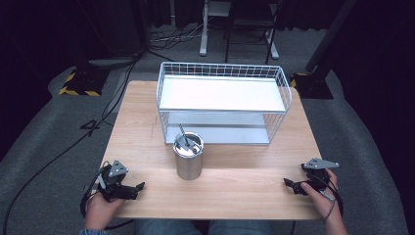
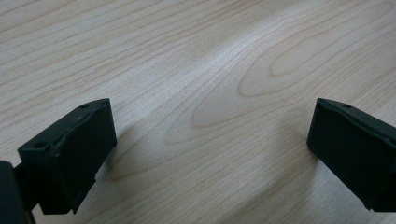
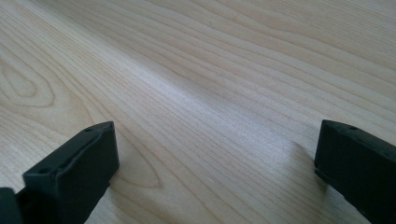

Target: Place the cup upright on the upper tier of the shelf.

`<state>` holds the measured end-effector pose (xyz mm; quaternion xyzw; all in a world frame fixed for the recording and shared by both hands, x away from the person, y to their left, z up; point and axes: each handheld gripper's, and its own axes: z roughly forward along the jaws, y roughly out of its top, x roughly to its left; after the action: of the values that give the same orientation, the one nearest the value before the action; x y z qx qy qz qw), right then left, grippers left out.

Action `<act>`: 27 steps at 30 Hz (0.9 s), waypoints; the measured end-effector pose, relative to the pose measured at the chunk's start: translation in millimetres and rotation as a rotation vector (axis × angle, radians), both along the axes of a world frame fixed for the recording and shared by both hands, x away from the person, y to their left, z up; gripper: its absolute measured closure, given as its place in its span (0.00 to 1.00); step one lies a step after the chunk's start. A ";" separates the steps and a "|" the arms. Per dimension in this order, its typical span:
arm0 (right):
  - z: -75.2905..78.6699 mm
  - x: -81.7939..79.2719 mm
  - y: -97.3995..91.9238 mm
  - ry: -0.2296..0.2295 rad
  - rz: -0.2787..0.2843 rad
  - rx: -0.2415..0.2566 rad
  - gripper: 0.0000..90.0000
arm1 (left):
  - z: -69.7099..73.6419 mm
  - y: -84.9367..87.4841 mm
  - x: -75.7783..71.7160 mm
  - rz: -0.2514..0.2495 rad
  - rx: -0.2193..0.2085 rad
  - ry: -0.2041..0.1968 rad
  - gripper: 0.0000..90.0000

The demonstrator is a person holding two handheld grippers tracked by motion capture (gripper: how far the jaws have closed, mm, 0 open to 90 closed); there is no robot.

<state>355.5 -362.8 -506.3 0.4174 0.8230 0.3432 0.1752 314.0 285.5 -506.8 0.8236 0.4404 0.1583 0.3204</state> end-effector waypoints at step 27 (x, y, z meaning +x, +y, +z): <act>0.0 0.4 0.1 0.000 -0.002 0.001 0.00 | 42.2 5.8 -16.7 0.036 -0.223 -0.139 0.00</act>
<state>355.9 -362.7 -506.4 0.4184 0.8223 0.3435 0.1754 297.3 291.3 -464.5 0.7619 0.4468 0.1707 0.4367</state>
